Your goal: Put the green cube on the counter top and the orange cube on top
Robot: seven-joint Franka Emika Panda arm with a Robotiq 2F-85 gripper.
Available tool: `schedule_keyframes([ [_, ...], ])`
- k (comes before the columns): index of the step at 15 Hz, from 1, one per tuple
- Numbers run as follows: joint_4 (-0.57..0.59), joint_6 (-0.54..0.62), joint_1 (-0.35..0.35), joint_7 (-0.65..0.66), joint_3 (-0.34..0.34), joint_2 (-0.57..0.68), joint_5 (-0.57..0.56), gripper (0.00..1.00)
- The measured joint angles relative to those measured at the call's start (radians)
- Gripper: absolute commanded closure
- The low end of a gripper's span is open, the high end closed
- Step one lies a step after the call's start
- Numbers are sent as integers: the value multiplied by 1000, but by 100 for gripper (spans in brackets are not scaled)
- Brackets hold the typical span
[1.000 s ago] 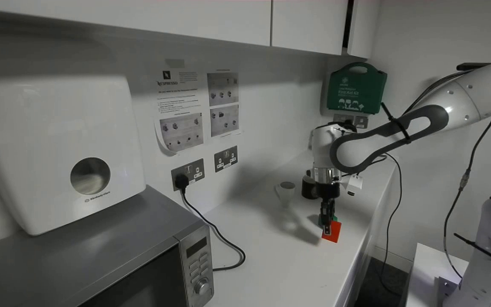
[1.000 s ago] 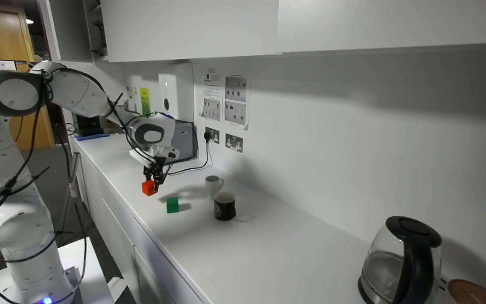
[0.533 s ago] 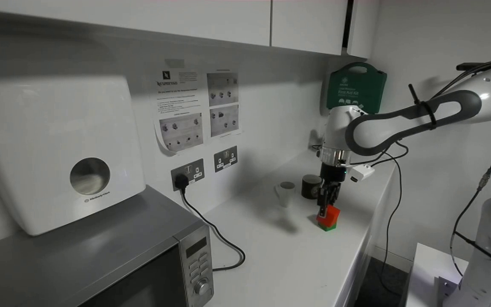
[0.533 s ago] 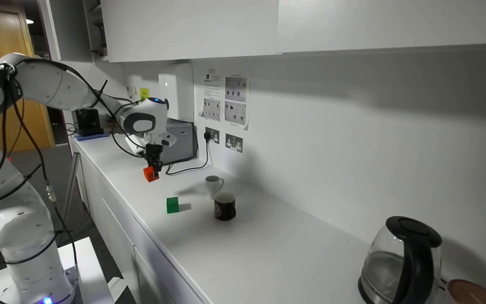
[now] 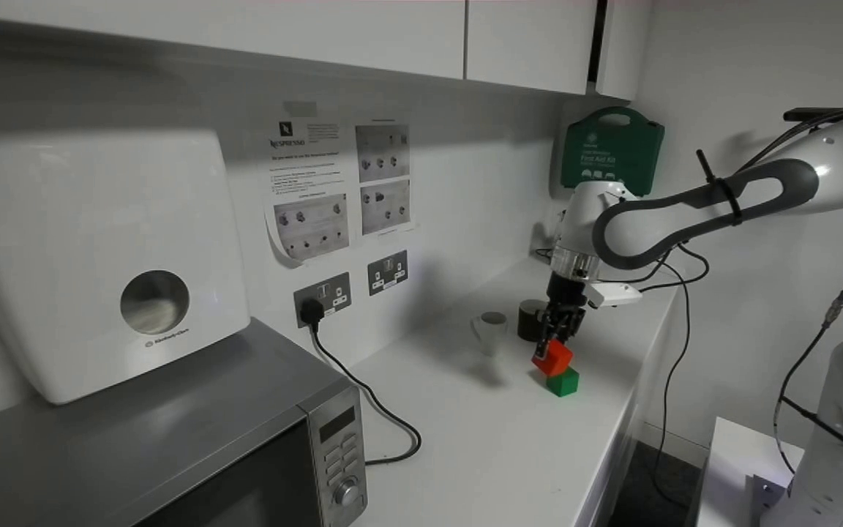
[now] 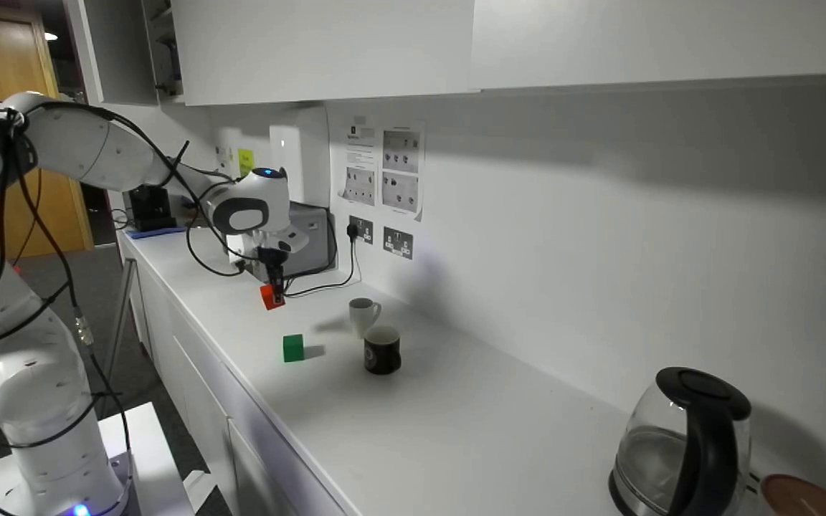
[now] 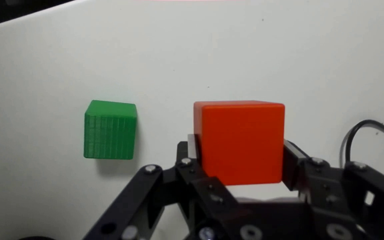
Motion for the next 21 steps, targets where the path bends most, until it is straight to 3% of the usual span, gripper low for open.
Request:
schedule_keyframes([
  [8, -19, 13, -79, 74, -48, 66, 0, 68],
  [21, -19, 13, -84, 220, -52, 87, -109, 68],
])
